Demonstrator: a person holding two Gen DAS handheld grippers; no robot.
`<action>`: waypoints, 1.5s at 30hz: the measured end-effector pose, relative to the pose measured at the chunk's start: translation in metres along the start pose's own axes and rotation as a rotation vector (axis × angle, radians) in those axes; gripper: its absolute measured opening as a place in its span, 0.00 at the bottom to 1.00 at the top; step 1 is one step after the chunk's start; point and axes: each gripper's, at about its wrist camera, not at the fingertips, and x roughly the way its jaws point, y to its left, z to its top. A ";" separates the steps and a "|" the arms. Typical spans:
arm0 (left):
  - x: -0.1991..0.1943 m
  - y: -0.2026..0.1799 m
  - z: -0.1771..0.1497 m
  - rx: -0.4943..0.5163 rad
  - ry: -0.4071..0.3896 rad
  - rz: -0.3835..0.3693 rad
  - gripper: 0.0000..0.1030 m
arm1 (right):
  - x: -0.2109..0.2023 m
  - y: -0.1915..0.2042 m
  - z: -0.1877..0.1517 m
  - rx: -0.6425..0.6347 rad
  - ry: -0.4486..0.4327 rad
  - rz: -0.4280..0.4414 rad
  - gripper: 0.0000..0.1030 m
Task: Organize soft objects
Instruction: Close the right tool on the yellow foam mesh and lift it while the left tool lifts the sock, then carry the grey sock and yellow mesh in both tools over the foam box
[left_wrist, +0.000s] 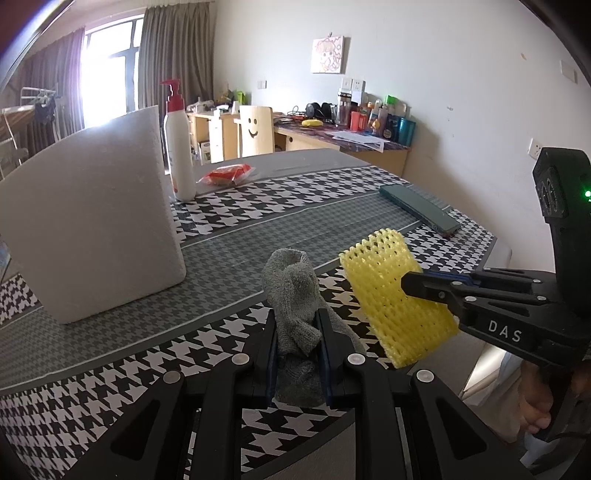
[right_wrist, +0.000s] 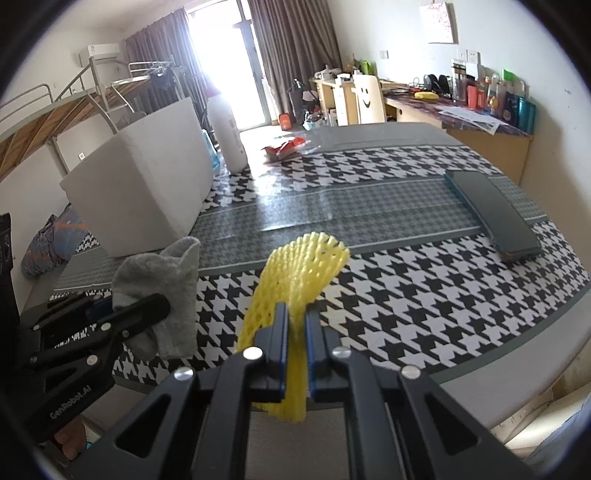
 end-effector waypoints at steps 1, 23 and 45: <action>-0.001 0.000 0.000 0.000 -0.002 0.002 0.19 | -0.001 0.000 0.000 0.000 -0.004 0.000 0.10; -0.022 0.008 0.032 0.033 -0.105 0.058 0.19 | -0.031 0.003 0.030 -0.029 -0.147 -0.010 0.10; -0.036 0.015 0.065 0.051 -0.185 0.086 0.19 | -0.052 0.007 0.058 -0.042 -0.264 0.002 0.11</action>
